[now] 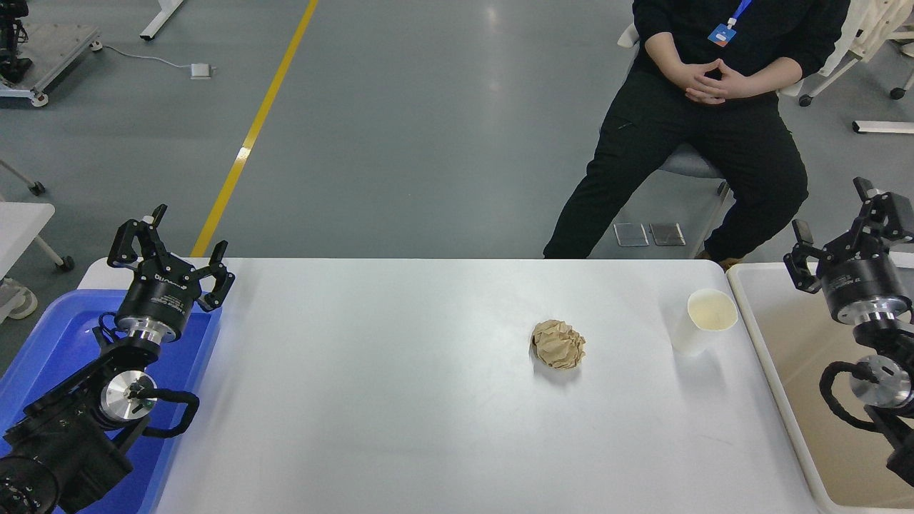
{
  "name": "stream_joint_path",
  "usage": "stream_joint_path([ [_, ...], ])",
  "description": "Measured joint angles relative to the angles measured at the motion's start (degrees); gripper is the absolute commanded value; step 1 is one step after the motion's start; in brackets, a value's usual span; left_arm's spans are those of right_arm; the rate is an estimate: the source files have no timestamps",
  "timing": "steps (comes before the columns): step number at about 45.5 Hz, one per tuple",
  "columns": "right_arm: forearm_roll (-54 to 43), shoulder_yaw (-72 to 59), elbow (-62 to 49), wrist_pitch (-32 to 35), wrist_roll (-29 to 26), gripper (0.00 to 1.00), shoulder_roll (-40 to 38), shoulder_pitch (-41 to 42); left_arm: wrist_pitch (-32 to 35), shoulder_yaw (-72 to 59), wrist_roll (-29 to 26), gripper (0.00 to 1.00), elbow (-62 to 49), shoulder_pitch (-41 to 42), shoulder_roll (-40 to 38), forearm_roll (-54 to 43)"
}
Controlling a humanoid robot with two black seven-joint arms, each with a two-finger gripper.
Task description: Clean the table surface
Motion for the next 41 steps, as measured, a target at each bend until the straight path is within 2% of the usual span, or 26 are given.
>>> stream_joint_path([
  [41, 0.0, 0.04, 0.02, -0.25, 0.0, 0.99, 1.6, 0.65, 0.0, 0.0, 0.0, 1.0, -0.05, 0.0, 0.0, 0.0],
])
